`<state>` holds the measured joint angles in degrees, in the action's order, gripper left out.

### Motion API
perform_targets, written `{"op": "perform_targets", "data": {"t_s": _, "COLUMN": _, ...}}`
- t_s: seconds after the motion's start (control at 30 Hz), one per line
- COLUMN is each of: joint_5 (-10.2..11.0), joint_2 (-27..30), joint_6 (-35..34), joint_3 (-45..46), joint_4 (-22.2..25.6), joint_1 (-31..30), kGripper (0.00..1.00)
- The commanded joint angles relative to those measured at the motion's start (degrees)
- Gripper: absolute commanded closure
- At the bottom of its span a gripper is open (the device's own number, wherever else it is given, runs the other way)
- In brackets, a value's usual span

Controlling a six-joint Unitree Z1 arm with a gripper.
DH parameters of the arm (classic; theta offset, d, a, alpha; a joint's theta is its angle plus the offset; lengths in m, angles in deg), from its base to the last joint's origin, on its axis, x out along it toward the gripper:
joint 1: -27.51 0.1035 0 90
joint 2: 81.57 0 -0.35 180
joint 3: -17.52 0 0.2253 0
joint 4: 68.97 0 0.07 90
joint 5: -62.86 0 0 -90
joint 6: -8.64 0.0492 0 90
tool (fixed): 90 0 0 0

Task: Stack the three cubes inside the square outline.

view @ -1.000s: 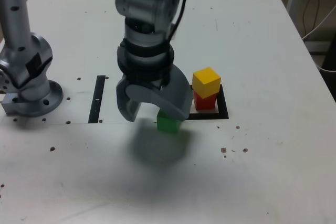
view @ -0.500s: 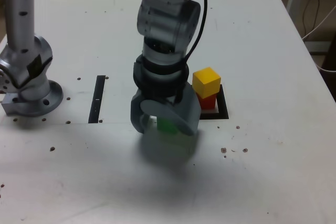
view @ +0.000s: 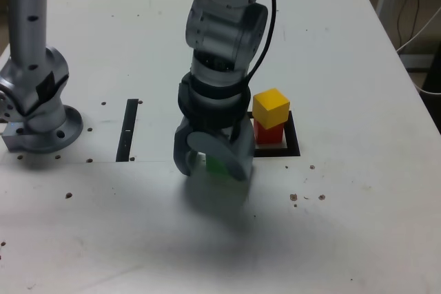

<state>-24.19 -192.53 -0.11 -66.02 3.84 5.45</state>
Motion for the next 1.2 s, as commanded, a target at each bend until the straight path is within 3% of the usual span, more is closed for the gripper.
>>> {"op": "perform_targets", "data": {"t_s": 0.0, "joint_5": 0.24, "joint_2": -0.46, "joint_6": -0.09, "joint_3": -0.42, "joint_4": 0.38, "joint_1": 0.18, "kGripper": 0.47}}
{"op": "perform_targets", "data": {"t_s": 0.53, "joint_5": 2.35, "joint_2": -1.11, "joint_6": 0.56, "joint_3": -1.22, "joint_4": -1.17, "joint_1": 0.62, "kGripper": 0.54}}
{"op": "perform_targets", "data": {"t_s": 0.73, "joint_5": 2.39, "joint_2": -0.8, "joint_6": 1.05, "joint_3": 0.62, "joint_4": -2.59, "joint_1": 1.23, "kGripper": 0.63}}
{"op": "perform_targets", "data": {"t_s": 0.93, "joint_5": 1.07, "joint_2": 3.59, "joint_6": 2.41, "joint_3": 3.67, "joint_4": -3.32, "joint_1": 1.32, "kGripper": 0.72}}
{"op": "perform_targets", "data": {"t_s": 1.17, "joint_5": -0.04, "joint_2": 9.25, "joint_6": 1.81, "joint_3": 4.99, "joint_4": 1.88, "joint_1": 1.5, "kGripper": 0.73}}
